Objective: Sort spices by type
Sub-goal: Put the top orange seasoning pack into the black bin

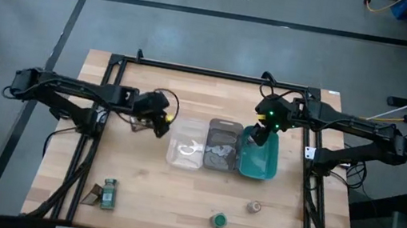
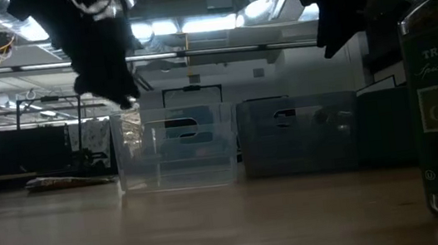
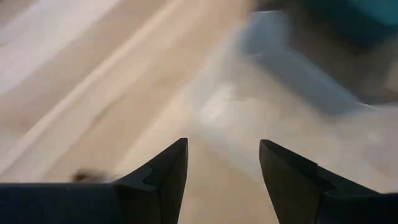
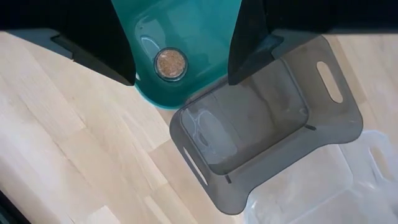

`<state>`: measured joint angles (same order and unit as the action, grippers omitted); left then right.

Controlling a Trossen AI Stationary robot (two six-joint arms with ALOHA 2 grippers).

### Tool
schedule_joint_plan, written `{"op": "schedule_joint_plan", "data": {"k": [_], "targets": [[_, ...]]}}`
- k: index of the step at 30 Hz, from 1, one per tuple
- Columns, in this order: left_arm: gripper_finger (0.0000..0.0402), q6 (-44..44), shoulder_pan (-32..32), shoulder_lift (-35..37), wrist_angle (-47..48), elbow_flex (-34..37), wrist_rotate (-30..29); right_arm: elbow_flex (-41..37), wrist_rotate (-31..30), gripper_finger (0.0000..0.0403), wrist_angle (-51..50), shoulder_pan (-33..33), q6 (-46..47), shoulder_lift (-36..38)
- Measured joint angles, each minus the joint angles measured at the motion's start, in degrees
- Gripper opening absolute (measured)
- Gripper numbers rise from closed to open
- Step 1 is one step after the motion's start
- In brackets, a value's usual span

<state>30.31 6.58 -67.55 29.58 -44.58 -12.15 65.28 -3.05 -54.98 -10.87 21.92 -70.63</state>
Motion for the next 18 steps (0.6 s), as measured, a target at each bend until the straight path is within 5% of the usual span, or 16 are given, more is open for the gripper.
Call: {"op": "schedule_joint_plan", "data": {"k": [8, 18], "targets": [[0.0184, -5.3, 6.0, -4.3, 7.0, 0.0, 0.6, 0.0, 0.0, 0.0254, 0.0, 0.0, -1.5, 0.0], [0.0184, -20.2, 2.7, -10.9, 9.8, 0.0, 5.4, 0.0, 0.0, 0.0254, 0.0, 0.0, -1.5, 0.0]]}}
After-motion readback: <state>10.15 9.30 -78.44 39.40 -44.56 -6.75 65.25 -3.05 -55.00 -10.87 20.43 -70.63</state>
